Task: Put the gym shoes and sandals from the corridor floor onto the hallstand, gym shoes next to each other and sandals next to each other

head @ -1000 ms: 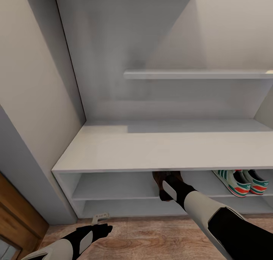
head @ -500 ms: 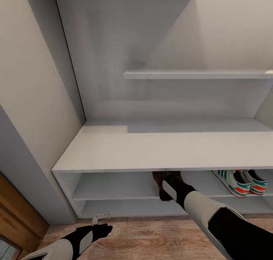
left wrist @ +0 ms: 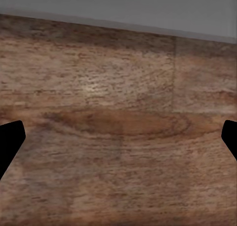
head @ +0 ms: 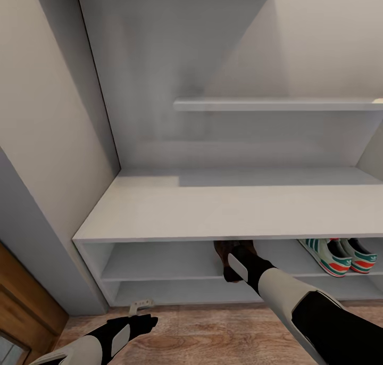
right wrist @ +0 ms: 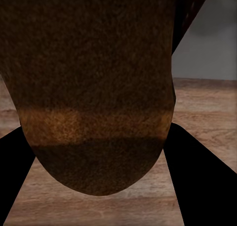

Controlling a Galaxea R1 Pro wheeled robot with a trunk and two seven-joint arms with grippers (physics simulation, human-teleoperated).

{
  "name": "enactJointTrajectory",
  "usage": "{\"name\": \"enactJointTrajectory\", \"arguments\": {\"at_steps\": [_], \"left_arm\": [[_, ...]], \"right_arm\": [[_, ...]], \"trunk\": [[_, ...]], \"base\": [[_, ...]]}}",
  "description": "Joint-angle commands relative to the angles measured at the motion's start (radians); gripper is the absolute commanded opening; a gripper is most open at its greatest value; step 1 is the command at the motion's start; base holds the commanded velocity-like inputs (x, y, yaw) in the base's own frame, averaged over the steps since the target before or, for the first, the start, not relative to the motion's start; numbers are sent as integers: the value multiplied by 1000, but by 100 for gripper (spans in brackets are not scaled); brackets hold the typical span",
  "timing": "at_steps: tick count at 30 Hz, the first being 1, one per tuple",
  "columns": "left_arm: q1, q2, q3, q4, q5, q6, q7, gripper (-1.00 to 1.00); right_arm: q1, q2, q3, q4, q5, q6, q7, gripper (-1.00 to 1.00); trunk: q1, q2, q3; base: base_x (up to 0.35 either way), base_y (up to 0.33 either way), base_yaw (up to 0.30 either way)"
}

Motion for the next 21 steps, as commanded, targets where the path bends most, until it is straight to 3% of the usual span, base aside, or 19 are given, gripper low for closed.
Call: {"name": "enactJointTrajectory", "arguments": {"at_steps": [1,21], "left_arm": [[0,0,9,-3,-9,7,-3,100],[0,0,9,-3,-9,9,-3,100]], "right_arm": [[0,-1,6,-1,-8,4,-7,-100],[0,-1,6,-1,-8,1,-7,-100]], "trunk": [[0,0,-1],[0,0,-1]], "base": [[0,0,0],[0,0,0]]}}
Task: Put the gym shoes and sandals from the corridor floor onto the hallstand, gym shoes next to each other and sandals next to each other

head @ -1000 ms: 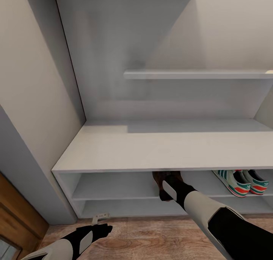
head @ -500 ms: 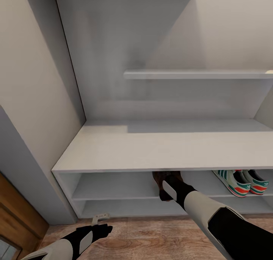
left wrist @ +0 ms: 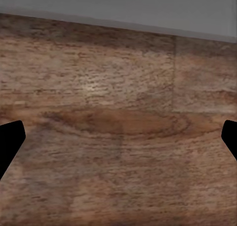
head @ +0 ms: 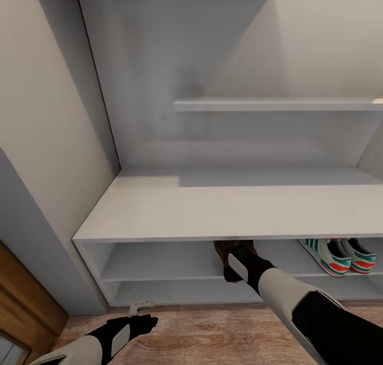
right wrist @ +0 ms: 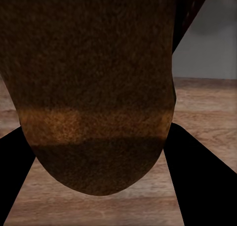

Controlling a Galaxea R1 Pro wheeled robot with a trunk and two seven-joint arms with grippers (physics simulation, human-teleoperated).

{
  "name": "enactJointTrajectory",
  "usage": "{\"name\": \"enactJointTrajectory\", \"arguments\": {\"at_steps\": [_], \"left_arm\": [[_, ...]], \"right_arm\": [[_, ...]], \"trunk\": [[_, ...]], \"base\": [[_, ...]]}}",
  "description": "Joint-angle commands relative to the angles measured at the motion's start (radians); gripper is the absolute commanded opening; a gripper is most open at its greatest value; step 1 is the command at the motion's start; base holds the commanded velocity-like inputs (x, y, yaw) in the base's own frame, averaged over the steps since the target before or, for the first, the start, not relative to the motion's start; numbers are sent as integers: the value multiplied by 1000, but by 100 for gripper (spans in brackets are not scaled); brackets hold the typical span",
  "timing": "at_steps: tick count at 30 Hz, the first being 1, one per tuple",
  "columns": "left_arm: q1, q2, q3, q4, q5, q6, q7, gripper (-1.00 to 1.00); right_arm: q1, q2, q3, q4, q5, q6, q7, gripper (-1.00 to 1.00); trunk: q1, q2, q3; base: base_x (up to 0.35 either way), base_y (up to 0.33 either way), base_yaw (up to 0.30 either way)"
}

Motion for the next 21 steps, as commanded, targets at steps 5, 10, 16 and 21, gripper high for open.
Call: {"name": "enactJointTrajectory", "arguments": {"at_steps": [5,10,16,21], "left_arm": [[0,0,8,-3,-9,7,-3,100],[0,0,8,-3,-9,7,-3,100],[0,0,8,-3,-9,7,-3,100],[0,0,8,-3,-9,7,-3,100]], "right_arm": [[0,-1,7,-2,-2,3,-6,-100],[0,-1,7,-2,-2,3,-6,-100],[0,-1,7,-2,-2,3,-6,-100],[0,-1,6,-2,-2,3,-6,-100]], "trunk": [[0,0,-1],[0,0,-1],[0,0,-1],[0,0,-1]], "base": [[0,0,0],[0,0,0],[0,0,0],[0,0,0]]}}
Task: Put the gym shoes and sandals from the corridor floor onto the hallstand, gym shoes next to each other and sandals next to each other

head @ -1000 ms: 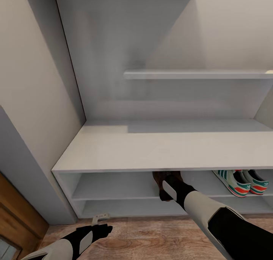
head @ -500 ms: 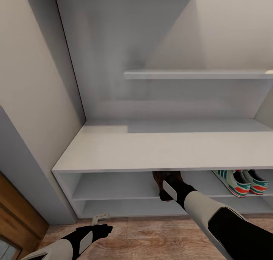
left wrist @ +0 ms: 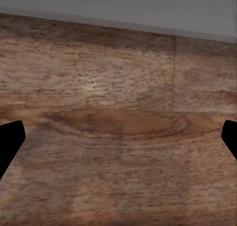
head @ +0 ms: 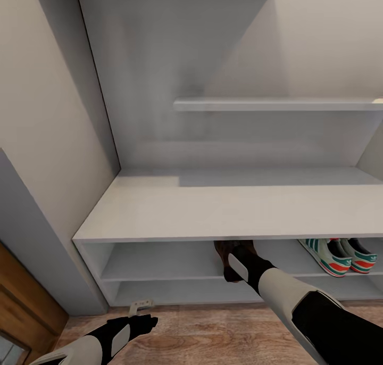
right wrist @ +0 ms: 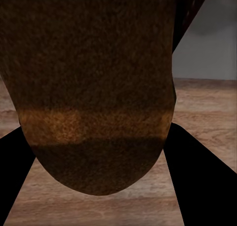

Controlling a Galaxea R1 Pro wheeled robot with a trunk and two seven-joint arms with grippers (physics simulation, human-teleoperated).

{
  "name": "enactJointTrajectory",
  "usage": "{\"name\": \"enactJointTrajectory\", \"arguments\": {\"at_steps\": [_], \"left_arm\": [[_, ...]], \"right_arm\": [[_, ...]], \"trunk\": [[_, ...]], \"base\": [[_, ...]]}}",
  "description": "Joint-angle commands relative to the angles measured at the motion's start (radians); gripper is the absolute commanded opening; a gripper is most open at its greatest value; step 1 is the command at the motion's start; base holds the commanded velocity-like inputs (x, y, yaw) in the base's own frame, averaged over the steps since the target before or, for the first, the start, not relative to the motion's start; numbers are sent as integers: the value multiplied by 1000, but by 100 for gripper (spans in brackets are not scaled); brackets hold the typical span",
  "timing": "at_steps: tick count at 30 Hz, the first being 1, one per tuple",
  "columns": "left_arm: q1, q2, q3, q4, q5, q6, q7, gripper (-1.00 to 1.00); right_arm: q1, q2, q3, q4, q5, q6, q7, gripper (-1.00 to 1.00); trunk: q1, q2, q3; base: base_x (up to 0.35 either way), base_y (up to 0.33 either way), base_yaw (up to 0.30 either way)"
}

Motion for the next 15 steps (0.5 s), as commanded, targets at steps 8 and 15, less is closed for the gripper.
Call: {"name": "enactJointTrajectory", "arguments": {"at_steps": [8,15], "left_arm": [[0,0,8,-3,-9,7,-3,100],[0,0,8,-3,-9,7,-3,100]], "right_arm": [[0,0,7,-2,-6,3,-5,-100],[0,0,7,-1,-6,3,-5,-100]], "trunk": [[0,0,-1],[0,0,-1]], "base": [[0,0,0],[0,0,0]]}}
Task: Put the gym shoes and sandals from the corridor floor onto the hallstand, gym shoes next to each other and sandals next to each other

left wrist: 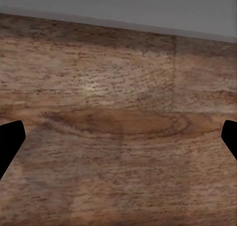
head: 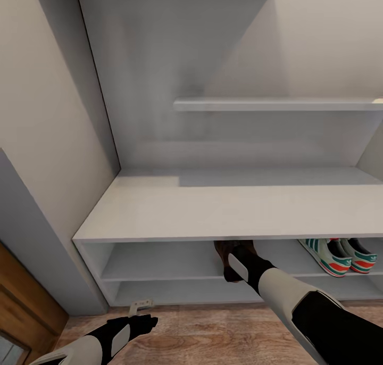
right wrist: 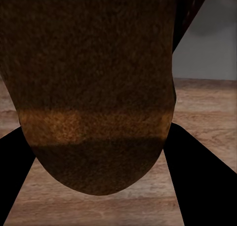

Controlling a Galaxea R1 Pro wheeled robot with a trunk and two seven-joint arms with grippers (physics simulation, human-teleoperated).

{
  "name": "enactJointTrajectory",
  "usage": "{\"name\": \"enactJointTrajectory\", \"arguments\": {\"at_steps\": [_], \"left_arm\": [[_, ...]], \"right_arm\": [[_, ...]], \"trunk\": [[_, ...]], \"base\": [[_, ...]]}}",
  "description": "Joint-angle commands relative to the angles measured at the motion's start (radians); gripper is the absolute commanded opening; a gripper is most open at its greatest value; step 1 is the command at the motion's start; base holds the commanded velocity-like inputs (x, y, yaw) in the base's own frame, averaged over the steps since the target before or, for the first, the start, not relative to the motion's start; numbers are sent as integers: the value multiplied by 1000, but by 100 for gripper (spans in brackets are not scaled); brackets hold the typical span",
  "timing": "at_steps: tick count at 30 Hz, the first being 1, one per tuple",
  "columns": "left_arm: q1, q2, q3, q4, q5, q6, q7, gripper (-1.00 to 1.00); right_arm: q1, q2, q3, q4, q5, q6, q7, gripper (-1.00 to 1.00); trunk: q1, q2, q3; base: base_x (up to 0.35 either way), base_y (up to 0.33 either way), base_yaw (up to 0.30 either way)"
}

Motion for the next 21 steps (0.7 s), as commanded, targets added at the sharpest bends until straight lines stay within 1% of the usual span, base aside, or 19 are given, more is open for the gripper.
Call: {"name": "enactJointTrajectory", "arguments": {"at_steps": [1,21], "left_arm": [[0,0,8,-3,-9,7,-3,100],[0,0,8,-3,-9,7,-3,100]], "right_arm": [[0,0,7,-1,-6,3,-5,-100],[0,0,7,1,-6,3,-5,-100]], "trunk": [[0,0,-1],[0,0,-1]], "base": [[0,0,0],[0,0,0]]}}
